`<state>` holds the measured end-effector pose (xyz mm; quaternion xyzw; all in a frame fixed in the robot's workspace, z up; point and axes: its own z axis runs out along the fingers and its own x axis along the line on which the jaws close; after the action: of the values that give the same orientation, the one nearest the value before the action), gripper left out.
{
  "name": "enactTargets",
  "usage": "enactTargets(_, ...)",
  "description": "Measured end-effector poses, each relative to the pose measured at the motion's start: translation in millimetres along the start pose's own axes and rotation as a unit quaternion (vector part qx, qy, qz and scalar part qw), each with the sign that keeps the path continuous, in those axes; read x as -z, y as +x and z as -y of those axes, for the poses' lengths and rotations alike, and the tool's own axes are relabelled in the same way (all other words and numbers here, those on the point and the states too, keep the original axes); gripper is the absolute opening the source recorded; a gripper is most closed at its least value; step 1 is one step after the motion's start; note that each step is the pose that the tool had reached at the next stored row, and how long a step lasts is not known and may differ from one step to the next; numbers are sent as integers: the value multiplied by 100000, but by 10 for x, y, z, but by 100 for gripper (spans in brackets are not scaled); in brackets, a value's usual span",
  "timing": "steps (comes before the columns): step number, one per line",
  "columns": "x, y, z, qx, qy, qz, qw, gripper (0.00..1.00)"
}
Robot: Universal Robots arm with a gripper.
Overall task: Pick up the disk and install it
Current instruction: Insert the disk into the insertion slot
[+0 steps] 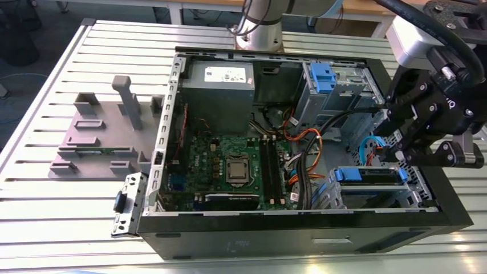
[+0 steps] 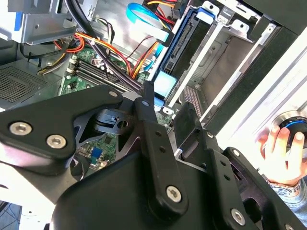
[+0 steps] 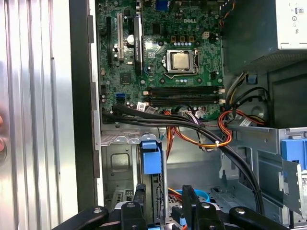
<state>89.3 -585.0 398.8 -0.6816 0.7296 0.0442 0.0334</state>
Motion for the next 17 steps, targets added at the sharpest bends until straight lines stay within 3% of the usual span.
enactTargets(17, -4, -33, -2, -2, 1, 3, 100000, 44)
